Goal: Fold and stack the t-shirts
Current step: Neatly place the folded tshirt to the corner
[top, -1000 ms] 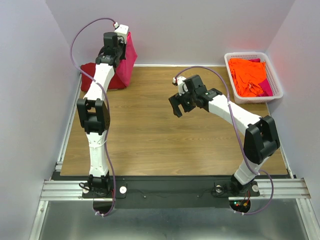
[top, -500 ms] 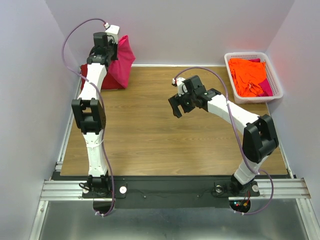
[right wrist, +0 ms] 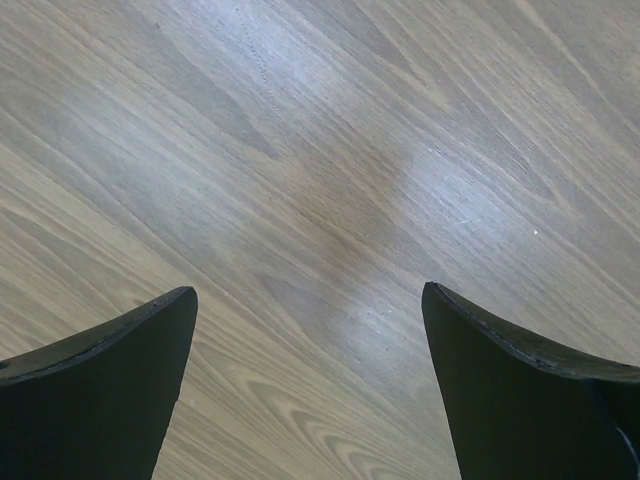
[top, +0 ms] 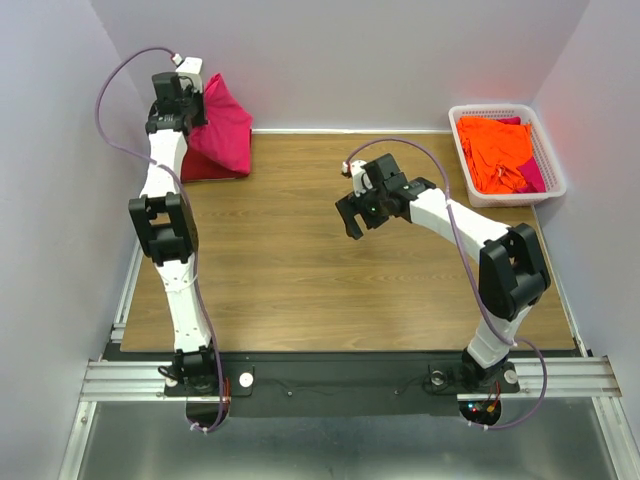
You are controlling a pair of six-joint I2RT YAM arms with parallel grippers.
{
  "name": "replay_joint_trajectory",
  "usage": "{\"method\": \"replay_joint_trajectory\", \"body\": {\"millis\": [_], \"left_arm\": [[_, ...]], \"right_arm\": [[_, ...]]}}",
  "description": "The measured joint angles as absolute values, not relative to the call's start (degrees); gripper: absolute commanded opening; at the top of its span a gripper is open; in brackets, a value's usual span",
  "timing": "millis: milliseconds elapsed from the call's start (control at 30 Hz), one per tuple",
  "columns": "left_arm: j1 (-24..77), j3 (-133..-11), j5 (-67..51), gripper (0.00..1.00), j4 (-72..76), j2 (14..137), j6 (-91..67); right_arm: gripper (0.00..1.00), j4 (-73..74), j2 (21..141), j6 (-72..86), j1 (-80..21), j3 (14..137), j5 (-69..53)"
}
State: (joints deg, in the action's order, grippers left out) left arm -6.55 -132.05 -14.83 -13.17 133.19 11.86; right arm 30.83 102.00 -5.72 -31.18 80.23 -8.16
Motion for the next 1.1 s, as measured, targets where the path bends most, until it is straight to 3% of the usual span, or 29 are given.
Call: {"method": "replay_joint_trajectory", "body": {"millis": [400, 533, 633, 767, 967, 1100], "left_arm": [[-11.81, -132.16, -17.65, 0.0, -12.62, 142.19, 13.32], [-12.88, -133.27, -19.25, 0.22, -12.38, 143.22, 13.98], [-14.11, -133.69, -20.34, 0.45, -11.99, 143.52, 14.63], [-15.59, -134.34, -19.7, 0.57, -11.81, 143.61, 16.05], [-16.93, -135.04, -16.73, 0.6, -11.57, 143.5, 19.33], [-17.17, -135.02, -16.1, 0.55, -11.57, 143.31, 20.75]], "right_arm": [[1.0, 31.51, 104.31, -5.72, -31.18, 82.81, -8.84], [1.0, 31.92, 105.06, -5.72, -31.18, 82.81, -8.95], [1.0, 32.36, 105.47, -5.69, -31.18, 82.81, -8.99], [1.0, 32.62, 105.49, -5.69, -31.18, 82.81, -9.04], [1.0, 32.67, 105.47, -5.72, -31.18, 82.81, -9.08], [1.0, 32.69, 105.47, -5.72, -31.18, 82.81, -9.26]]}}
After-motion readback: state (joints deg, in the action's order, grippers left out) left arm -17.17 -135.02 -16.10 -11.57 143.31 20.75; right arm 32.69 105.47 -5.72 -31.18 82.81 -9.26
